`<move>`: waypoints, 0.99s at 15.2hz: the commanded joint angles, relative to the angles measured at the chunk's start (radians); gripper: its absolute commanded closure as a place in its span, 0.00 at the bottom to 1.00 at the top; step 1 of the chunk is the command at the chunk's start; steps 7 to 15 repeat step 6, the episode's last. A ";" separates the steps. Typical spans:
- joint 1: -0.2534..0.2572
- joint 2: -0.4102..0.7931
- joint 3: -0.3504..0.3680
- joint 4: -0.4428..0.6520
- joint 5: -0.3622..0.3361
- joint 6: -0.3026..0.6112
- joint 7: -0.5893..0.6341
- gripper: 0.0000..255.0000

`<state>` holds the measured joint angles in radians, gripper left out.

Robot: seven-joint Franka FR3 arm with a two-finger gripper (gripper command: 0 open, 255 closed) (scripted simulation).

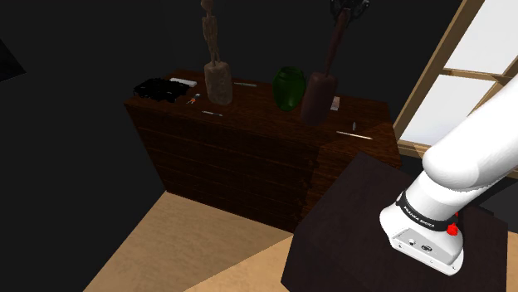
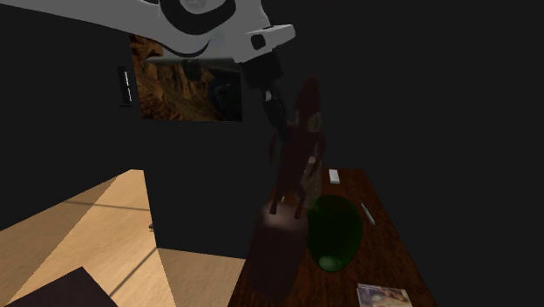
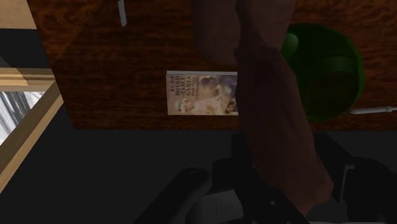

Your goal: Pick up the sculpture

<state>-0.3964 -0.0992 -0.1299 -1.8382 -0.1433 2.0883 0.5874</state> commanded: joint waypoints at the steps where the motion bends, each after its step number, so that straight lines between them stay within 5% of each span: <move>1: 0.001 0.004 0.001 0.039 0.002 -0.029 -0.002 1.00; 15: 0.002 0.009 0.002 0.087 0.006 -0.072 -0.008 1.00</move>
